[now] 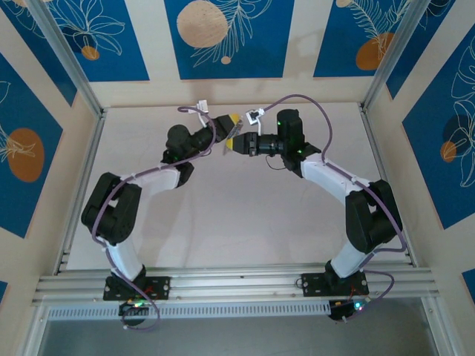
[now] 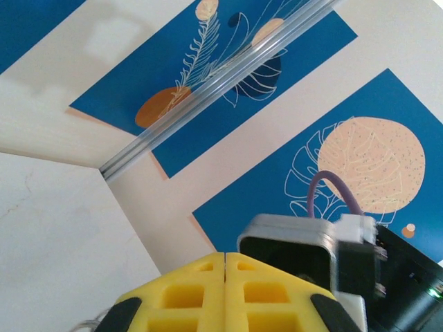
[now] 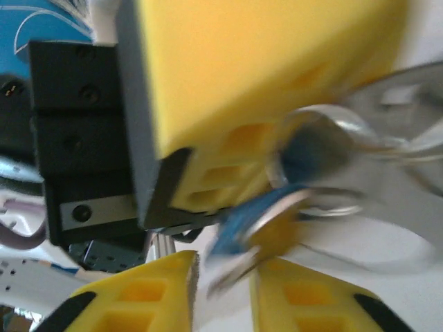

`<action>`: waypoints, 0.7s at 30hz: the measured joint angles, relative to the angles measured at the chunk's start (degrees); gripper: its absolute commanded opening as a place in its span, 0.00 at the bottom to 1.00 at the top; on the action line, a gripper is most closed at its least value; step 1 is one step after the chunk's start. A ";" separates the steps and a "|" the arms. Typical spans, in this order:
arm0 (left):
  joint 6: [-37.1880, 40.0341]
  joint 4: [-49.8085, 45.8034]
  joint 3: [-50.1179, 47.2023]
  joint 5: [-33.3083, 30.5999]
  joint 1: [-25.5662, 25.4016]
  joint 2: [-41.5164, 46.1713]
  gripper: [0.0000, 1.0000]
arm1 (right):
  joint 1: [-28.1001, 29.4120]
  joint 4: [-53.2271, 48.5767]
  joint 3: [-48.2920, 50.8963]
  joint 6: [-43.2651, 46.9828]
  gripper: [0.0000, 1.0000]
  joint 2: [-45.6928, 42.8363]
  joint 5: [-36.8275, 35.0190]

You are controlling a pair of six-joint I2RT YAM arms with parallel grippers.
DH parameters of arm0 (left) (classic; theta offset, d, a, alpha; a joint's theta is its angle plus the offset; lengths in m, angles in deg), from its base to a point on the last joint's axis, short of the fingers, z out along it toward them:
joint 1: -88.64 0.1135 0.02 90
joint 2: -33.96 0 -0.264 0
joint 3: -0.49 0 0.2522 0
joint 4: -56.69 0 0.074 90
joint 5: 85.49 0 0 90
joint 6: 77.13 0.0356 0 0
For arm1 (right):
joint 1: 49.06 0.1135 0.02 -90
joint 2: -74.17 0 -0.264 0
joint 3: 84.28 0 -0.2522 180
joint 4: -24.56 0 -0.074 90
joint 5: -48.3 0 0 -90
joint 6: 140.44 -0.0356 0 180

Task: Put the keys on the keyring

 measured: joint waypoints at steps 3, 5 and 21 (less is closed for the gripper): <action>-0.02 0.00 0.98 0.20 -0.07 -1.14 0.00 | -0.50 0.24 0.13 -1.68 0.41 0.11 0.83; -0.02 -0.17 1.40 0.20 -0.07 -1.68 0.00 | -1.44 0.46 0.31 -2.64 0.44 0.11 0.96; 2.49 -5.81 7.02 1.73 -0.07 -3.61 0.00 | -9.46 0.50 2.05 -7.91 0.51 -2.86 -1.25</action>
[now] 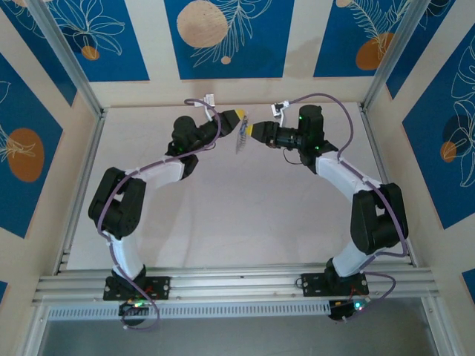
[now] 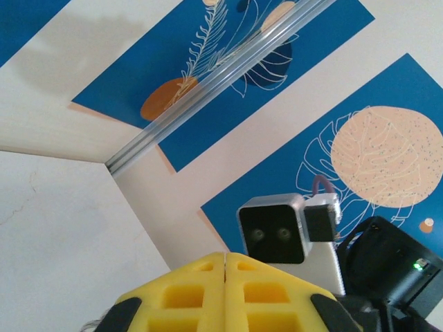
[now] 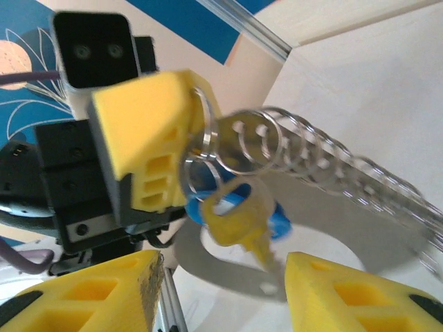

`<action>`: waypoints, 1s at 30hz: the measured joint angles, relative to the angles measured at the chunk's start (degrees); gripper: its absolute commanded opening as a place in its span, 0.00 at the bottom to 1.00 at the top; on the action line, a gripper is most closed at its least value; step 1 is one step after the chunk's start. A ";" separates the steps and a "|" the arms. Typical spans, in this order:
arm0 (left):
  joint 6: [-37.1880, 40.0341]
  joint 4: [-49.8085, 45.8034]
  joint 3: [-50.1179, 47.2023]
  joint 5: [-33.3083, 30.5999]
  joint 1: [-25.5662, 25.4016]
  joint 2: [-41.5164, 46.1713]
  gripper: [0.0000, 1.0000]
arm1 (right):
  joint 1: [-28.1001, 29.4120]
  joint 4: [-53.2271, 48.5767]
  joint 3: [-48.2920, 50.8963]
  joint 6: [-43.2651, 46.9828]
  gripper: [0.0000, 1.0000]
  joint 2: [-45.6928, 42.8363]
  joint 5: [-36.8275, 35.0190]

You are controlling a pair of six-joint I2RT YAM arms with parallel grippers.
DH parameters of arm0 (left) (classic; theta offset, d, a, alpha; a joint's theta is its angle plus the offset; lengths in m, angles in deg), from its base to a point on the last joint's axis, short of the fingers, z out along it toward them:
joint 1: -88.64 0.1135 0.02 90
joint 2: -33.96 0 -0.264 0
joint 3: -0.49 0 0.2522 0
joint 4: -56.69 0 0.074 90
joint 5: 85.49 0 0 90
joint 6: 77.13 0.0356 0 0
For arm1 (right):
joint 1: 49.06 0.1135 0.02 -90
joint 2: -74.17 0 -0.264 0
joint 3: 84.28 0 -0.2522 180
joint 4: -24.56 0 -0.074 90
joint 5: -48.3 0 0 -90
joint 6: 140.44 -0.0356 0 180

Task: Put the keys on the keyring

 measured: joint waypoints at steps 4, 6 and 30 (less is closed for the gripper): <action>-0.13 1.01 -0.13 0.07 0.00 -0.02 0.00 | -1.40 0.22 1.14 -1.22 0.51 -3.43 -0.83; -0.48 2.43 -0.39 0.24 0.00 -0.11 0.00 | -2.01 1.01 1.70 -1.77 0.51 -4.90 -1.55; -3.39 8.22 -2.91 3.02 0.00 -0.44 0.00 | 0.96 19.19 5.57 -13.68 0.37 -1.09 -7.98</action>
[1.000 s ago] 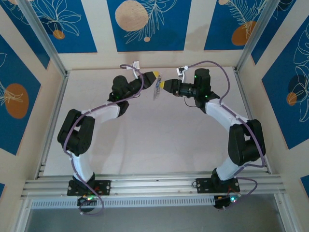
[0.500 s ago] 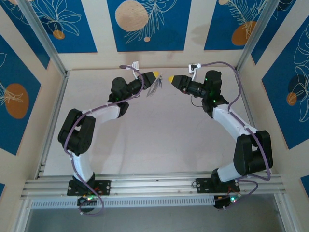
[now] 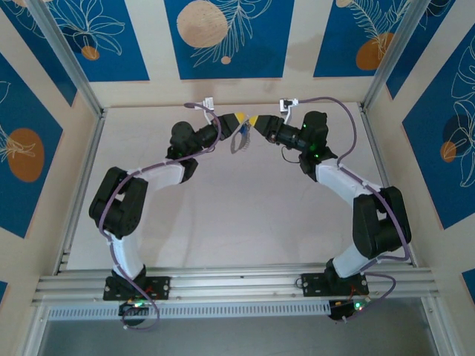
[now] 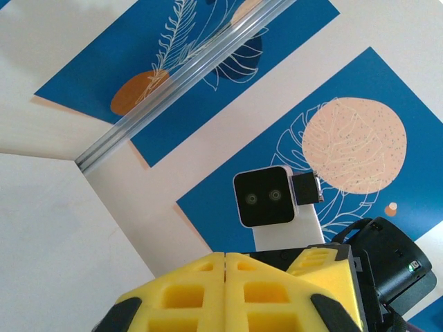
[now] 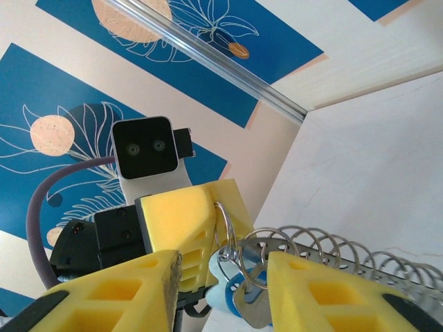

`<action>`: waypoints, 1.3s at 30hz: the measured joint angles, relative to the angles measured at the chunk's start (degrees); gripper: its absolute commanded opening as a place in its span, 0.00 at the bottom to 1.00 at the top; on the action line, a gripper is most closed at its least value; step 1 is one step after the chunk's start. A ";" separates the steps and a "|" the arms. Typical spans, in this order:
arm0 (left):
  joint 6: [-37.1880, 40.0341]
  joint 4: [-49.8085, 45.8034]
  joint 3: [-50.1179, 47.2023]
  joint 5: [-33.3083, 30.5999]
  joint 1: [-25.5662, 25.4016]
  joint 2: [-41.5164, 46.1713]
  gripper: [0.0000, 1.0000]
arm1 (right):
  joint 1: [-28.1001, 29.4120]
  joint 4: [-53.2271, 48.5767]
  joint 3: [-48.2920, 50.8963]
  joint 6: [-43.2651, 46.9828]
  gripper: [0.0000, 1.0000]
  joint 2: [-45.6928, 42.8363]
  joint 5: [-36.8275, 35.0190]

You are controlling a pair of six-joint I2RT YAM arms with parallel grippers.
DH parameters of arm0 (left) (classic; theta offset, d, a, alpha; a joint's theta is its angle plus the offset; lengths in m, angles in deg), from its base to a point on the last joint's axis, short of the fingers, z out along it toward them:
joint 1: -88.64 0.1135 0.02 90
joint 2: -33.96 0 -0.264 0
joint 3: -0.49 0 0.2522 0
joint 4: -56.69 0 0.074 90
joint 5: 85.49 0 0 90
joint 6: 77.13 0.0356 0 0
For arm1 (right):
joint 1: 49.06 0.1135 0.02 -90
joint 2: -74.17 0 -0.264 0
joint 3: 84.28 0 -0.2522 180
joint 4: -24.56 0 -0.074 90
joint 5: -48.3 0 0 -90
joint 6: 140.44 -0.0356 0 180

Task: Put the keys on the keyring

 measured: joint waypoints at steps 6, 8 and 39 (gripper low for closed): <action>-0.24 0.50 0.00 0.00 0.00 0.00 0.00 | 0.07 0.96 -0.96 -0.59 0.32 1.51 0.07; -0.24 0.48 0.00 0.00 -0.04 0.00 0.00 | 0.15 1.20 -1.18 -0.61 0.31 2.12 0.13; -0.22 0.46 0.02 0.07 -0.48 -0.66 0.00 | -0.22 3.28 -3.34 -1.38 0.01 4.09 1.86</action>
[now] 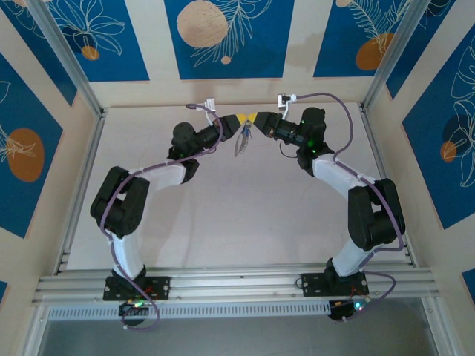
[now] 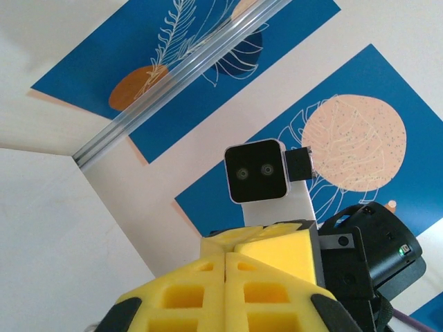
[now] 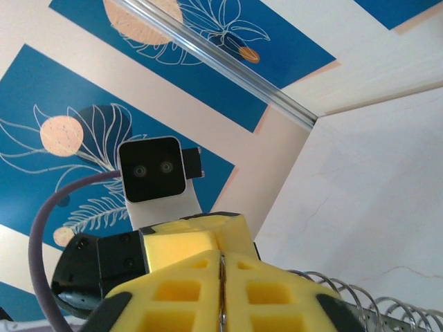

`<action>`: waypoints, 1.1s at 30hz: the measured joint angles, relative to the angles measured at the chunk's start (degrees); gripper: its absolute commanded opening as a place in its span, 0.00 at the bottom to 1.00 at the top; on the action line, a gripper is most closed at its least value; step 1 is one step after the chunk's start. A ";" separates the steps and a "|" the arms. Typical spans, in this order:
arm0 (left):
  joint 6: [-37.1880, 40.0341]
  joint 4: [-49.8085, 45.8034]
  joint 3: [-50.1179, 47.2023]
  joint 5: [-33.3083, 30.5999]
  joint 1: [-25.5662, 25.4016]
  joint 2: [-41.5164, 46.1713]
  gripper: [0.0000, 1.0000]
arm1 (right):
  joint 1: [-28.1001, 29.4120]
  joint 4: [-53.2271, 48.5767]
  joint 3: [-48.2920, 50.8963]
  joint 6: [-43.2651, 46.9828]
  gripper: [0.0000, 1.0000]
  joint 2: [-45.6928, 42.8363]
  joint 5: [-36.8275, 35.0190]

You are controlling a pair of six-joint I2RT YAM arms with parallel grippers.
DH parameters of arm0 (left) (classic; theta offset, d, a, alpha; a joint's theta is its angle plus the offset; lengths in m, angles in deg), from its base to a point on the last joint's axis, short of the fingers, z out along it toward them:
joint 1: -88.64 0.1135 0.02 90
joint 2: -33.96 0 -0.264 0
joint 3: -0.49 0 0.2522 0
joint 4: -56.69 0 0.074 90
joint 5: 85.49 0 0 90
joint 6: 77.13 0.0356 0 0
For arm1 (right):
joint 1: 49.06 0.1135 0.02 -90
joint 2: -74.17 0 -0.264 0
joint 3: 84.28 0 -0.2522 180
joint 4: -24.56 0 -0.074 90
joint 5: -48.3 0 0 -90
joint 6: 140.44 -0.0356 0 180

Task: Put the keys on the keyring

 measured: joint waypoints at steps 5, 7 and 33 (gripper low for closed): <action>0.02 -0.02 0.00 0.00 -0.04 0.00 0.00 | -0.17 0.04 -0.09 -0.04 0.00 0.11 0.70; 0.02 -0.09 0.00 0.17 -0.04 0.00 0.00 | -0.46 0.07 -0.11 -0.02 0.00 0.28 1.25; 5.64 -7.93 8.85 20.76 5.64 0.04 0.36 | -8.66 -24.61 -15.28 23.43 0.00 4.87 21.75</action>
